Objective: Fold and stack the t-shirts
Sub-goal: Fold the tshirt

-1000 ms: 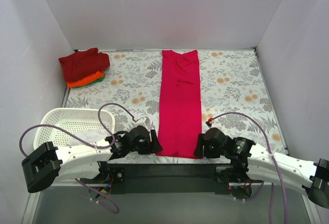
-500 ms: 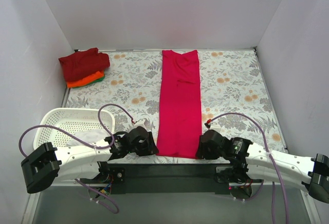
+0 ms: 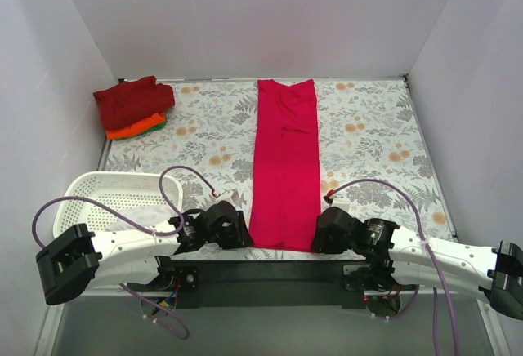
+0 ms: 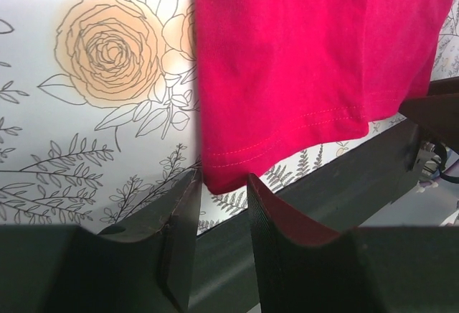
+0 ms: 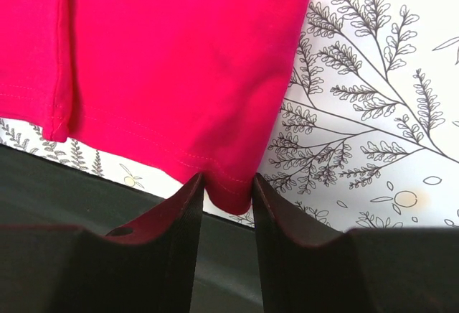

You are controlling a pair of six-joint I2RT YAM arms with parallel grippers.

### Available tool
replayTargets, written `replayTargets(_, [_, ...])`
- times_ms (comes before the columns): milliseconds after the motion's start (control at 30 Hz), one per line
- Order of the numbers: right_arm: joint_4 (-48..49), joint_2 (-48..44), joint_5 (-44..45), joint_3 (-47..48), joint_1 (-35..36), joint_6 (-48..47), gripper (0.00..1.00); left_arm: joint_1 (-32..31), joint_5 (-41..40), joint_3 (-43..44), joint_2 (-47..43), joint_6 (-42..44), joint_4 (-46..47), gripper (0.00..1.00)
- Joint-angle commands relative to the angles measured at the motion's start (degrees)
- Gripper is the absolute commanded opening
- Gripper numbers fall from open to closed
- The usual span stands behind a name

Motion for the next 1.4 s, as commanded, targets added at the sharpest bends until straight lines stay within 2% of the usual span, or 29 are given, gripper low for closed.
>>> replayTargets(0, [-0.92, 0.43, 1.03, -0.96, 0.62, 1.29, 0.29, -0.33, 2.32, -0.59, 0.86, -0.42, 1.88, 0.31])
replayTargets(133, [-0.83, 0.25, 1.12, -1.05, 0.79, 1.55, 0.29, -0.42, 2.16, -0.68, 2.26, -0.42, 2.67, 0.3])
replayTargets(233, [-0.74, 0.25, 1.12, -1.22, 0.88, 1.55, 0.27, -0.42, 2.25, -0.76, 2.79, -0.77, 2.67, 0.13])
replayTargets(267, [-0.74, 0.43, 1.03, -1.14, 0.88, 1.47, 0.22, -0.42, 2.07, -0.85, 2.71, -0.77, 2.59, 0.0])
replayTargets(467, [-0.65, 0.96, 0.76, -0.52, 1.32, 0.68, 0.01, -0.42, 1.55, -0.59, 1.48, -0.16, 1.44, 0.0])
replayTargets(667, [-2.76, 2.18, -2.66, 1.23, 1.5, -3.27, 0.01, -0.51, 3.65, -0.32, 0.24, 3.18, 1.27, 0.0])
replayTargets(867, [-4.96, 4.29, -9.68, 2.99, 2.2, -6.26, 0.01, -0.51, 8.48, -0.59, -0.98, 5.12, 1.36, 0.0])
replayTargets(967, [-7.06, 3.95, -9.52, 4.83, 2.37, -7.14, 0.01, -0.59, 9.45, -0.24, -3.43, 5.29, 1.36, 0.0])
replayTargets(1267, [-8.56, 0.69, -0.04, 15.47, 2.37, -11.8, 0.01, -0.51, 6.03, 5.12, -9.16, 7.4, 0.48, 0.0])
replayTargets(1367, [-9.0, 1.22, 6.62, 18.19, 2.37, -13.91, 0.01, -0.42, 1.47, 7.14, -9.69, 8.28, -0.13, 0.0])
